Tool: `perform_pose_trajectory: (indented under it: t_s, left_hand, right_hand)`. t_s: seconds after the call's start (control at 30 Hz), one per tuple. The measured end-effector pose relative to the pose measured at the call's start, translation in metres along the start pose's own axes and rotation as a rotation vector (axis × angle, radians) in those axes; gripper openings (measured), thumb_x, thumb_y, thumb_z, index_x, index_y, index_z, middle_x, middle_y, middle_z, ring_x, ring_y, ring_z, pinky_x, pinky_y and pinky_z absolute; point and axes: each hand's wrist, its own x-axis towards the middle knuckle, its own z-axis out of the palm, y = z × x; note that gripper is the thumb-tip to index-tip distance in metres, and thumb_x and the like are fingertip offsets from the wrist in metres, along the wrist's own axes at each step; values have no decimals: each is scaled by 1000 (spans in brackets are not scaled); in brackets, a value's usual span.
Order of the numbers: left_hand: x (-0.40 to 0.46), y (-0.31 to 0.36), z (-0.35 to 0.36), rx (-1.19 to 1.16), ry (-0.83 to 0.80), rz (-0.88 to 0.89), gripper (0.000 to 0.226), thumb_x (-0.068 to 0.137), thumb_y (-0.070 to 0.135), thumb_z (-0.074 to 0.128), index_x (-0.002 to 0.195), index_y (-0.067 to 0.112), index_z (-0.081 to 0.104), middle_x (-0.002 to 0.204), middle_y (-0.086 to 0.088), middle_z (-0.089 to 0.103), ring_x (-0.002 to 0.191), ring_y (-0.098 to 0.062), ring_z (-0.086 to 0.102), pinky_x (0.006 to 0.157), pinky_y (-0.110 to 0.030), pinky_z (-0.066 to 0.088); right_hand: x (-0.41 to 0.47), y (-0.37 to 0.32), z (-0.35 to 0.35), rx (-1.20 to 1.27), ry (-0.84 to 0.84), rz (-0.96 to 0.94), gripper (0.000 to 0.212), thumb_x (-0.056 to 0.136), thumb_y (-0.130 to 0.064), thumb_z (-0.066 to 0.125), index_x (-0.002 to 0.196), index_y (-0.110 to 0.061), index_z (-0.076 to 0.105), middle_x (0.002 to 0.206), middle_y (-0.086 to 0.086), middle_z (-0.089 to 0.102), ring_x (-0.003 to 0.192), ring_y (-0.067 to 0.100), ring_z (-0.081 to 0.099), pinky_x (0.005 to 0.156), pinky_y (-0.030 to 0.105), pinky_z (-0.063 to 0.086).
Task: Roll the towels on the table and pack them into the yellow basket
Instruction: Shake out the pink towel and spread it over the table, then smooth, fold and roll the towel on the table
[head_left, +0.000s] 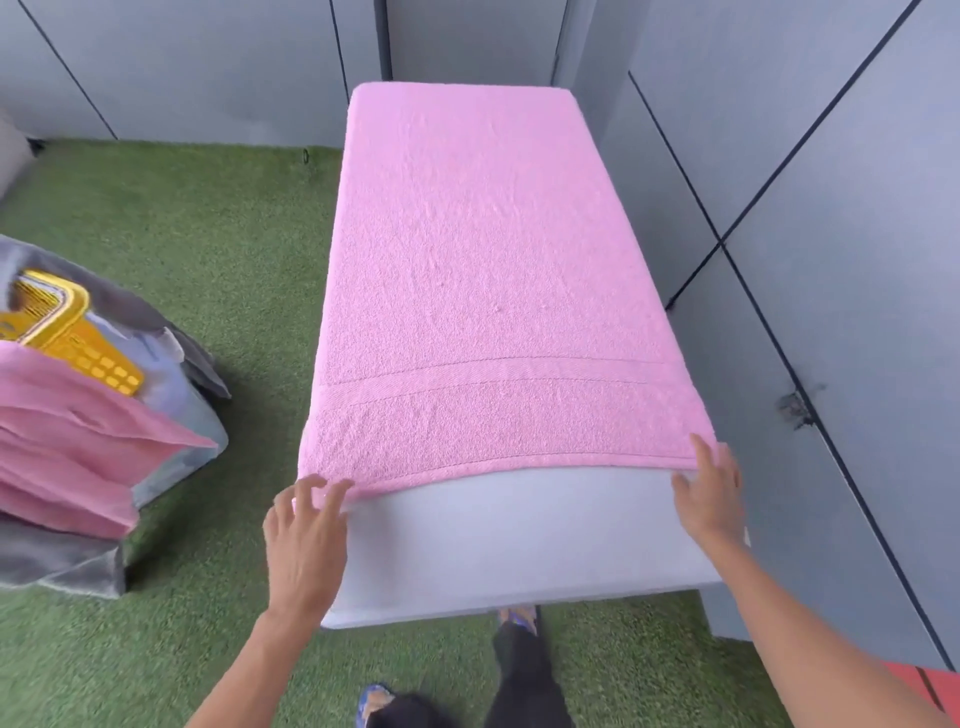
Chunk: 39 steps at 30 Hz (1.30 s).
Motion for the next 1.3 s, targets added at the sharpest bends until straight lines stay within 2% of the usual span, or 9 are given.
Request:
perform_pose_trajectory:
  t_s: [0.1, 0.2, 0.37, 0.5, 0.83, 0.97, 1.07, 1.2, 1.3]
  left_hand:
    - [8, 48, 13, 24, -65, 284, 62, 67, -10, 69, 118, 23, 58, 122, -9, 52, 109, -31, 51, 92, -46, 45]
    - [18, 108, 29, 9, -135, 405, 71, 59, -11, 68, 119, 24, 56, 118, -3, 53, 103, -26, 51, 88, -37, 42]
    - [34, 163, 42, 2, -155, 350, 63, 54, -5, 77, 108, 23, 60, 97, 2, 59, 81, -23, 57, 61, -34, 50]
    - [38, 169, 46, -15, -143, 258, 55, 54, -5, 80, 99, 21, 62, 89, 4, 59, 78, -23, 56, 57, -33, 48]
    - [7, 139, 40, -191, -184, 232, 27, 82, -3, 61, 98, 19, 58, 95, 6, 52, 83, -16, 46, 59, -32, 49]
    - [8, 76, 24, -179, -113, 125, 38, 77, -5, 69, 107, 16, 59, 102, -1, 54, 84, -19, 49, 63, -32, 48]
    - [15, 34, 12, -139, -120, 45, 45, 74, -8, 70, 106, 20, 55, 104, 1, 52, 87, -22, 49, 50, -34, 47]
    - [18, 18, 4, -20, -175, 114, 67, 56, -23, 64, 108, 18, 54, 102, 1, 52, 88, -21, 47, 37, -22, 28]
    - [19, 10, 5, -24, -153, 93, 60, 58, -23, 61, 105, 14, 55, 101, -1, 53, 88, -25, 49, 38, -30, 39]
  right_hand:
    - [-11, -22, 3, -84, -93, -322, 55, 92, -13, 57, 143, -21, 41, 154, 13, 25, 144, 29, 18, 111, 45, 28]
    - [-12, -28, 10, -133, -166, -513, 45, 94, -17, 53, 138, -25, 49, 150, 6, 33, 140, 25, 27, 110, 43, 30]
    - [6, -24, 12, -129, -62, -670, 38, 77, -9, 75, 113, -22, 68, 114, 3, 59, 106, 25, 56, 80, 39, 50]
    - [18, -23, 10, -160, -14, -778, 38, 70, -8, 80, 102, -23, 67, 95, -5, 56, 89, 18, 47, 69, 31, 46]
    - [-3, 4, 7, -73, -52, -733, 19, 88, -16, 57, 104, -26, 63, 110, -5, 52, 105, 17, 44, 91, 28, 33]
    - [12, 26, -1, -63, -37, -558, 38, 78, 0, 67, 111, -18, 65, 114, 3, 53, 108, 22, 44, 94, 33, 40]
    - [23, 40, -9, -76, 8, -362, 36, 79, 4, 65, 109, -15, 66, 107, 5, 55, 100, 27, 47, 88, 41, 45]
    - [22, 33, -11, -58, -21, -310, 26, 85, 2, 59, 106, -14, 65, 106, 5, 56, 99, 27, 46, 85, 41, 45]
    - [18, 30, -13, -23, -17, -287, 24, 87, 1, 58, 105, -13, 65, 106, 6, 57, 100, 27, 47, 87, 42, 45]
